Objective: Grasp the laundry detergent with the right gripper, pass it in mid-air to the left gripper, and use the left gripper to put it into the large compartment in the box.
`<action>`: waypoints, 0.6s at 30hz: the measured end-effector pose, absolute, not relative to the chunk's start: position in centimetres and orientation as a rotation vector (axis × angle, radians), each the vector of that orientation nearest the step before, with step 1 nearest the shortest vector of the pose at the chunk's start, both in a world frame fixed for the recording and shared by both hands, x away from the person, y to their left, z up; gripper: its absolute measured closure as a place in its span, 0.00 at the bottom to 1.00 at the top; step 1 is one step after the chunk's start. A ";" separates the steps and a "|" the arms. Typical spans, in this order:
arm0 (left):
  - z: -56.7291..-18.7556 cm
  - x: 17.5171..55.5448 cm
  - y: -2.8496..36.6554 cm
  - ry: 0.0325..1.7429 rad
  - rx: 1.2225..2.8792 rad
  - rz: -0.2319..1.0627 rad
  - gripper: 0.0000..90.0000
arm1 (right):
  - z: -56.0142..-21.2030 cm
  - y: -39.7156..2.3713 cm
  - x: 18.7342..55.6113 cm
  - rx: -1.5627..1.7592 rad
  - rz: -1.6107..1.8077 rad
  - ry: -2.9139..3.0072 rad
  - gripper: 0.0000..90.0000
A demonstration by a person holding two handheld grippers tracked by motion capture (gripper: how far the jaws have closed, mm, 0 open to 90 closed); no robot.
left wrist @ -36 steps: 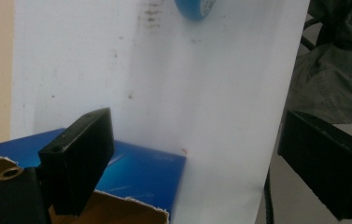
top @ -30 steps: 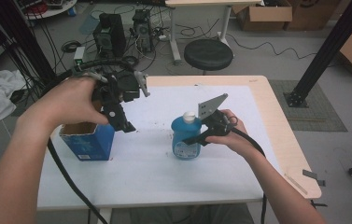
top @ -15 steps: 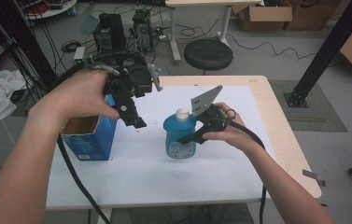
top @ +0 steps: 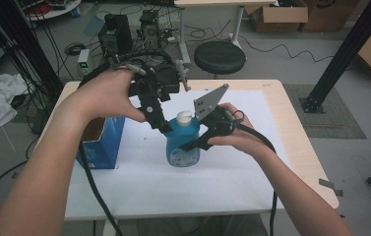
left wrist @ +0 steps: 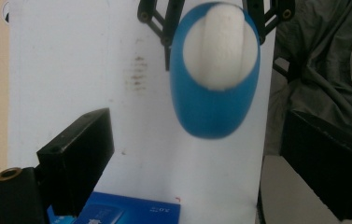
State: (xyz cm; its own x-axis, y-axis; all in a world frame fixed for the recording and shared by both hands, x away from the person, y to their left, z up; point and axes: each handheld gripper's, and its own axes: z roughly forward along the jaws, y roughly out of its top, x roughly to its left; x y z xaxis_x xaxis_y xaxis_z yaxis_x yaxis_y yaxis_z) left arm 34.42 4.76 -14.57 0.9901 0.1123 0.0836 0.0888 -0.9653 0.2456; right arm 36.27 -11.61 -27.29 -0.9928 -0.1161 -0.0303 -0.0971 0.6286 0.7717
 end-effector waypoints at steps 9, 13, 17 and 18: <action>-15.0 34.3 3.4 0.119 2.910 0.121 0.12 | -26.7 -11.2 36.3 0.196 -1.326 -2.811 0.51; -15.5 34.4 3.0 0.130 2.912 0.113 0.14 | -26.4 -11.1 36.3 0.195 -1.339 -2.807 0.51; -15.7 34.5 2.8 0.129 2.917 0.096 0.14 | -26.3 -11.2 36.3 0.194 -1.348 -2.803 0.51; -15.9 34.5 2.7 0.129 2.918 0.091 0.14 | -26.3 -11.2 36.3 0.194 -1.348 -2.803 0.51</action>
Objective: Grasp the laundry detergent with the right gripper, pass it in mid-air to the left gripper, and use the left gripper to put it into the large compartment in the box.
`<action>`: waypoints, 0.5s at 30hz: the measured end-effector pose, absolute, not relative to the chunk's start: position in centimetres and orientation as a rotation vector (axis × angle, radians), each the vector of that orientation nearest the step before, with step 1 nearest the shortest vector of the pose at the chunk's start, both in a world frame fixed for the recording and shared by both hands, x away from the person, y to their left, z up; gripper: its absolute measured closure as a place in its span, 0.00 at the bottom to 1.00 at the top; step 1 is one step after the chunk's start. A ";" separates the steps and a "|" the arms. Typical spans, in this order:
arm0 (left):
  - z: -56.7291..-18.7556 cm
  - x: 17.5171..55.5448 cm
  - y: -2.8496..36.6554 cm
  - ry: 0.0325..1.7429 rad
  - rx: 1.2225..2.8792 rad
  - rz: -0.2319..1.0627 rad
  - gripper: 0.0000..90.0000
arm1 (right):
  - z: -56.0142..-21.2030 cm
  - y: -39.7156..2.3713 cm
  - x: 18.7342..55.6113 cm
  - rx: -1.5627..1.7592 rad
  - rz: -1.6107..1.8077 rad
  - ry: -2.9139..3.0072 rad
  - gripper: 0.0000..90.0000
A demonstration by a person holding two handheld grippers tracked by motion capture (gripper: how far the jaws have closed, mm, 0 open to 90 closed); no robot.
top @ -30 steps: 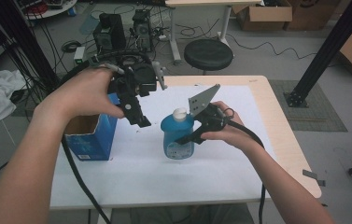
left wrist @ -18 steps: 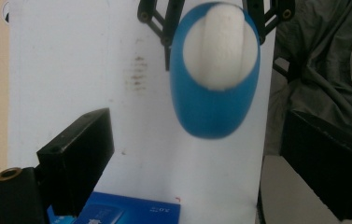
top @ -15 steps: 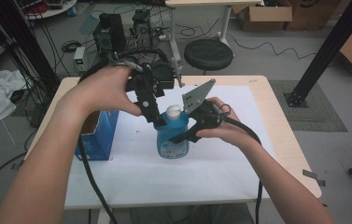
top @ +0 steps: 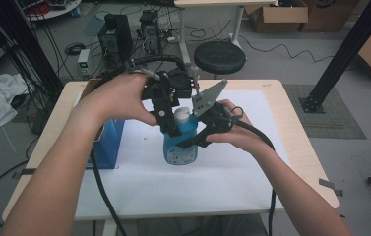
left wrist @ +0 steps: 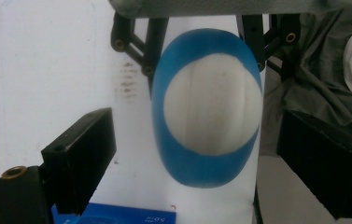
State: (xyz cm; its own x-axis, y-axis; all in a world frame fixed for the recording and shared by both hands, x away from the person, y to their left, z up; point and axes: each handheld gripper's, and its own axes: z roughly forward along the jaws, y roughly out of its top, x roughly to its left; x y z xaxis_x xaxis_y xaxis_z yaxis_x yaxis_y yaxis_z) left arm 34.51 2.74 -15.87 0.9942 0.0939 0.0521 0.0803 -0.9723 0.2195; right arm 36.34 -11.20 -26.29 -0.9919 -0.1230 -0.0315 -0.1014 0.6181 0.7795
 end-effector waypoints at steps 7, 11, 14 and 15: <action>-16.7 34.8 2.1 0.126 2.934 0.084 0.17 | -26.2 -11.5 36.5 0.179 -1.355 -2.800 0.51; -16.9 34.8 1.9 0.123 2.936 0.090 0.17 | -26.1 -11.6 36.5 0.172 -1.361 -2.796 0.51; -17.1 34.9 1.8 0.127 2.939 0.094 0.18 | -26.0 -11.8 36.6 0.167 -1.360 -2.794 0.51; -17.1 34.9 1.8 0.130 2.939 0.089 0.19 | -26.0 -11.9 36.7 0.167 -1.359 -2.796 0.51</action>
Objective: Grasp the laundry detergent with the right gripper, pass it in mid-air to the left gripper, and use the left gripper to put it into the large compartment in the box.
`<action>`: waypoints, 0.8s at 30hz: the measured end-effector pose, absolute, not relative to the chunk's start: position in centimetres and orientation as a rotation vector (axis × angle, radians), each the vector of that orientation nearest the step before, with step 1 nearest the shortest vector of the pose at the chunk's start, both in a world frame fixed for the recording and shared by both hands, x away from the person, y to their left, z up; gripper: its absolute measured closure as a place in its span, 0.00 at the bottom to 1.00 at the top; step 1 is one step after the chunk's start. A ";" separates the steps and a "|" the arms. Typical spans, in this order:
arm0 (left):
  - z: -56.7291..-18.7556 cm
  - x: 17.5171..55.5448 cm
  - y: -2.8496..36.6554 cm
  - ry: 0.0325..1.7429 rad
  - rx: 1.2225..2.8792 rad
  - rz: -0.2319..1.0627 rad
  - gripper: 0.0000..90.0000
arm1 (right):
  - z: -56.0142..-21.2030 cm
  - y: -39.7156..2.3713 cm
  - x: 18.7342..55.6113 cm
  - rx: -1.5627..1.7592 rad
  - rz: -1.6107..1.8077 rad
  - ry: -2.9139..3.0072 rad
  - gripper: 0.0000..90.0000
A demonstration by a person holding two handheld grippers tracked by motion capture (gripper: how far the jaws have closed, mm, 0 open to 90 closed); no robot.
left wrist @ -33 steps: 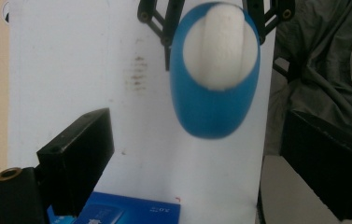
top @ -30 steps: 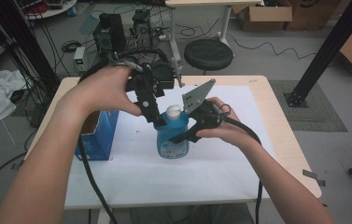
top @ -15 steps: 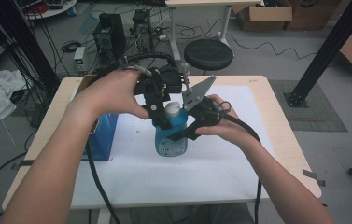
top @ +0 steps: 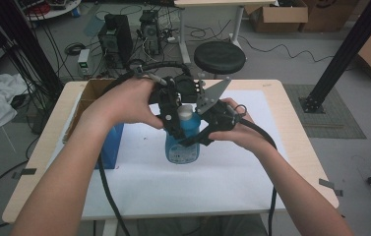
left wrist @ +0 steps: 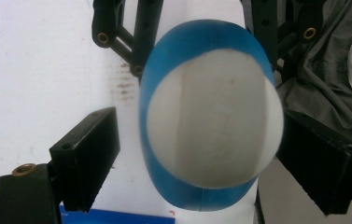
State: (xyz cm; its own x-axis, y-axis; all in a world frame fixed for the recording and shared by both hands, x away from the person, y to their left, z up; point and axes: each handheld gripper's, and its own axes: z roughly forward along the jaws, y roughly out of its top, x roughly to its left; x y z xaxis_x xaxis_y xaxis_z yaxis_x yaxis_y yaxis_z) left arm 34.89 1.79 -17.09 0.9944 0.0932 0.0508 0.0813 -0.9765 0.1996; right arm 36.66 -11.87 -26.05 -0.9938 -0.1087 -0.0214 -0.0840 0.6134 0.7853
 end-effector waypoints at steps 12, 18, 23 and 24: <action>-17.2 34.9 1.7 0.146 2.934 0.090 0.25 | -26.1 -11.8 36.5 0.159 -1.350 -2.794 0.51; -17.2 34.9 1.7 0.147 2.934 0.099 0.27 | -26.2 -11.7 36.6 0.159 -1.355 -2.793 0.51; -17.3 34.9 1.7 0.153 2.931 0.102 0.28 | -26.2 -11.7 36.6 0.160 -1.352 -2.794 0.51; -17.3 34.9 1.7 0.153 2.931 0.102 0.28 | -26.2 -11.7 36.6 0.160 -1.352 -2.794 0.51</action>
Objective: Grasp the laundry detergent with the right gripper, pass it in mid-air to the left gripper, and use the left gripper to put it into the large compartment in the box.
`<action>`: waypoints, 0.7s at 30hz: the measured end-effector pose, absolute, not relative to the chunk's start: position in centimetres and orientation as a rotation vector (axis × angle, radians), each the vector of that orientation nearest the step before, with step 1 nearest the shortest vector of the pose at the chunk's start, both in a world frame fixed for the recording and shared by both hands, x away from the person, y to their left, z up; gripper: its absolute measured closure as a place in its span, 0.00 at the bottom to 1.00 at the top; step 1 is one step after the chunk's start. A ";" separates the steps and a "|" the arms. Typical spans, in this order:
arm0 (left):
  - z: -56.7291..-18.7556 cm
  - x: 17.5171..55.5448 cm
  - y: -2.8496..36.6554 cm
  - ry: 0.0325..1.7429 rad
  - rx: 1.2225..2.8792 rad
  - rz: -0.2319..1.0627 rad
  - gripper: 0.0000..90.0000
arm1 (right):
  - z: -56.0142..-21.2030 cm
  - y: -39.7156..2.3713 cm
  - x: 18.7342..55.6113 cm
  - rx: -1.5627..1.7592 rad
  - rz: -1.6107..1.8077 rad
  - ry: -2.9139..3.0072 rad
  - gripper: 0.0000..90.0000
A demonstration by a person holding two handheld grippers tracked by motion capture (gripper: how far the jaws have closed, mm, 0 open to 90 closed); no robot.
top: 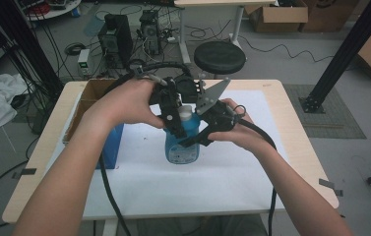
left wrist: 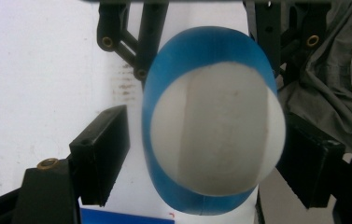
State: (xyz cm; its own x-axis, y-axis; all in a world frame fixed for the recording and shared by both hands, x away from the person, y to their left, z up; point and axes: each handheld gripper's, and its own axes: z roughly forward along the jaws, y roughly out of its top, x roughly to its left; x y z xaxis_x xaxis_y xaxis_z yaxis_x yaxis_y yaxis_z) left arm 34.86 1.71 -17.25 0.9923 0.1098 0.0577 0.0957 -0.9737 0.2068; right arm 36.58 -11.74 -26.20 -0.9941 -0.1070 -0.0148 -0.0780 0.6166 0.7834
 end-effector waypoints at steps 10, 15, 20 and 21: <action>-17.3 34.8 1.6 0.148 2.930 0.105 0.29 | -26.2 -11.7 36.5 0.158 -1.350 -2.793 0.51; -17.3 34.7 1.6 0.151 2.928 0.090 0.33 | -26.2 -11.8 36.5 0.158 -1.351 -2.791 0.51; -17.4 34.7 1.6 0.147 2.926 0.092 0.34 | -26.2 -11.8 36.5 0.158 -1.349 -2.791 0.51; -17.4 34.7 1.7 0.146 2.925 0.093 0.34 | -26.2 -11.8 36.5 0.157 -1.352 -2.788 0.51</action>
